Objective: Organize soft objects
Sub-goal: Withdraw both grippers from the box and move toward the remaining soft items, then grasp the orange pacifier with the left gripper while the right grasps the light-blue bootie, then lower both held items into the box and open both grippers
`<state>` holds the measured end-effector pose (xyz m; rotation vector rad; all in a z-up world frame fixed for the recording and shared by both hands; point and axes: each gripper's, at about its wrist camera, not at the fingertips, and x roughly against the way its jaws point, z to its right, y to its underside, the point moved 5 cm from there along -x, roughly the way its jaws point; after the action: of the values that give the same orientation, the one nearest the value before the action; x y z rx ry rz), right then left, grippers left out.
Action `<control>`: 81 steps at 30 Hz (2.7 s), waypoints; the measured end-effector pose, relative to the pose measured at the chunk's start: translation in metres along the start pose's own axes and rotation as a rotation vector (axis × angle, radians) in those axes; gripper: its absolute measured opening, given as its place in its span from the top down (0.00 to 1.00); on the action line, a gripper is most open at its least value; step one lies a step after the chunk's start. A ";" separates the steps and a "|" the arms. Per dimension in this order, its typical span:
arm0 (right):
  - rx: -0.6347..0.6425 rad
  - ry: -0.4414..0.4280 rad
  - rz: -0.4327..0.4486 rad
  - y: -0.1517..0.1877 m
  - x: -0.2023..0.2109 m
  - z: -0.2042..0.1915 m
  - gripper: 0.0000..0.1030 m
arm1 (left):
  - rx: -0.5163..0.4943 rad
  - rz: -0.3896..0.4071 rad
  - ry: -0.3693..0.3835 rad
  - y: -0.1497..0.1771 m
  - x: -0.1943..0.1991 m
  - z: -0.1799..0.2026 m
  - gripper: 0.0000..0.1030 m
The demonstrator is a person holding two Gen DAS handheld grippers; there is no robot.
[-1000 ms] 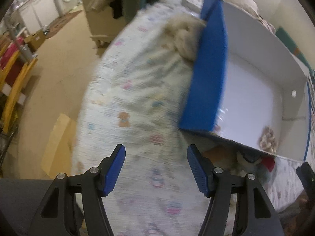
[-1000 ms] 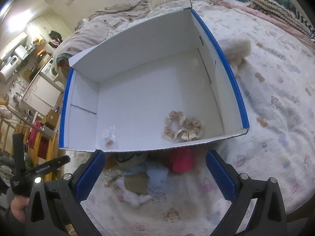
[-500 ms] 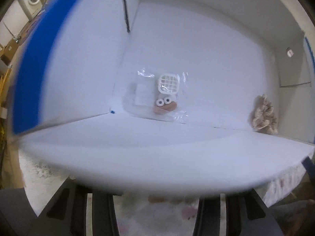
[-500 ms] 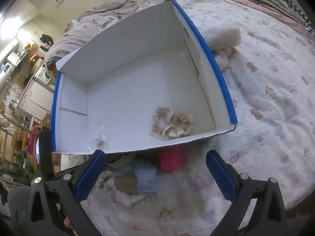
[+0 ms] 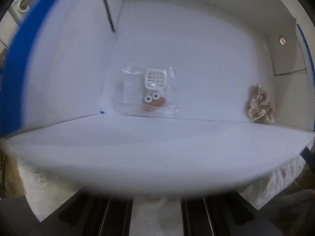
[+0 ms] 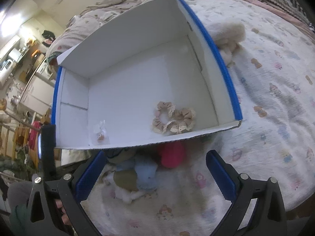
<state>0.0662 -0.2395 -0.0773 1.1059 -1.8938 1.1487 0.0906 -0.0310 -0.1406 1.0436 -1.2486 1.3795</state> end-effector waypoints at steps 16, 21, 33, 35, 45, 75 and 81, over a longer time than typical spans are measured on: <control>-0.087 -0.084 -0.204 0.019 -0.044 -0.003 0.39 | 0.104 0.112 0.071 0.036 0.078 -0.052 0.95; -0.031 -0.020 -0.254 0.024 -0.063 -0.009 0.56 | 0.115 0.126 0.072 0.030 0.085 -0.064 0.95; 0.090 -0.153 0.004 0.018 0.021 -0.036 0.92 | 0.126 0.149 0.092 0.027 0.089 -0.059 0.95; 0.096 -0.184 0.029 0.019 0.031 -0.040 0.92 | 0.127 0.161 0.102 0.028 0.094 -0.059 0.95; 0.101 -0.204 0.041 0.018 0.035 -0.043 0.92 | 0.149 0.196 0.185 0.035 0.110 -0.058 0.95; 0.164 -0.323 0.169 -0.026 0.105 -0.086 0.92 | 0.036 0.393 0.037 0.013 0.191 -0.028 0.95; 0.183 -0.311 0.234 -0.060 0.112 -0.092 0.92 | -0.017 0.421 0.018 -0.022 0.203 -0.010 0.95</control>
<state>0.0818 -0.2072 0.0754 1.2455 -2.2398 1.3656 0.0791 0.0009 0.0606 0.7794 -1.5226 1.6847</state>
